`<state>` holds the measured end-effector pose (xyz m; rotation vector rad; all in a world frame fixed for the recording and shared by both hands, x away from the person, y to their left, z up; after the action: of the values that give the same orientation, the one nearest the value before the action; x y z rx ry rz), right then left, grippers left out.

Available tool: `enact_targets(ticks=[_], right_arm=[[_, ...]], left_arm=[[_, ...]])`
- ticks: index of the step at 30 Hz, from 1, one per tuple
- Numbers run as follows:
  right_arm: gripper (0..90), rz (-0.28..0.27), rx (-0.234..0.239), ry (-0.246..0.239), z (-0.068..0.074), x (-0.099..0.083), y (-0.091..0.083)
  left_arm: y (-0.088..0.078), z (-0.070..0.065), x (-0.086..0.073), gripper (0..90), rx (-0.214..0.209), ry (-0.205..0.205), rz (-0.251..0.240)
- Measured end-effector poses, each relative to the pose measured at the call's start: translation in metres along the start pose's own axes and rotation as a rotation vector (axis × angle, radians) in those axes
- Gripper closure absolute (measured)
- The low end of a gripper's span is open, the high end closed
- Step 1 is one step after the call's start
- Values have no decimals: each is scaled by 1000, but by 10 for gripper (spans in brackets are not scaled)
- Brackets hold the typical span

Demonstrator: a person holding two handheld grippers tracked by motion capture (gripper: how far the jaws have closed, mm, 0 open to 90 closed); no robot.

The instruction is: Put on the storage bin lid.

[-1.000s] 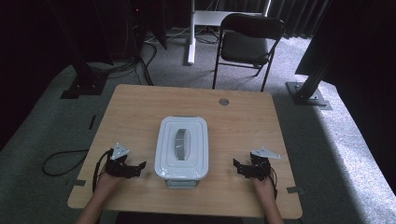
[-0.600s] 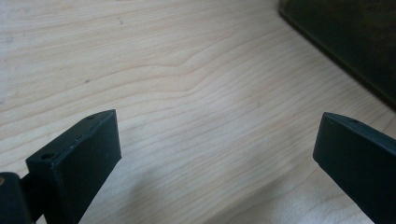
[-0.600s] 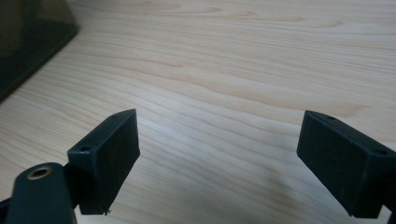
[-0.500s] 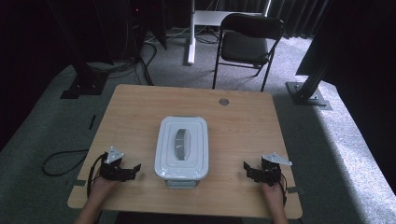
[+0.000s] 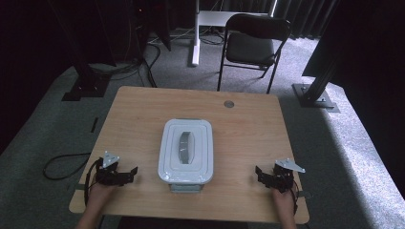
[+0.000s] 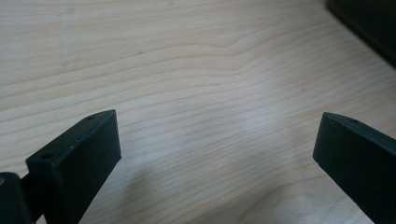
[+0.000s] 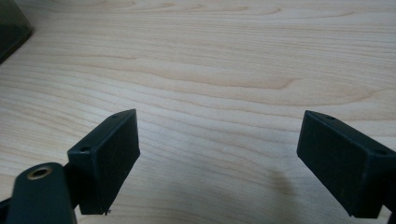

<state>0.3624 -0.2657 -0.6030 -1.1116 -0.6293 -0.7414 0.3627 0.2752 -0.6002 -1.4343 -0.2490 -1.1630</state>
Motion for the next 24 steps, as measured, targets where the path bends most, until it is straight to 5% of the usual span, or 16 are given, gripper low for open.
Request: enact_targets(ticks=[3, 12, 16, 24], right_arm=[[122, 3, -1, 8, -1, 0, 0], [122, 5, -125, 47, -21, -2, -1], [122, 22, -142, 59, -27, -5, -2], [123, 50, -208, 84, -39, -9, -6]], left_arm=[[1, 5, -3, 14, 22, -25, 17], [0, 15, -10, 14, 70, -57, 60], [1, 19, -14, 14, 91, -72, 77], [-1, 24, -24, 14, 135, -68, 139]])
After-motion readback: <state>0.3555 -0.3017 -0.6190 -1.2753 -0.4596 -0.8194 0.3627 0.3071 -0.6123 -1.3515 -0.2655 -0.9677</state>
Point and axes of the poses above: each handheld gripper's, and its own axes: y roughly forward along the jaws, x roughly out of its top, z roughly to its left, the point moved 8 cm from there along y, roughly forward along the jaws, and after that the axes turned 15 degrees about y, right-handed, at the moved point
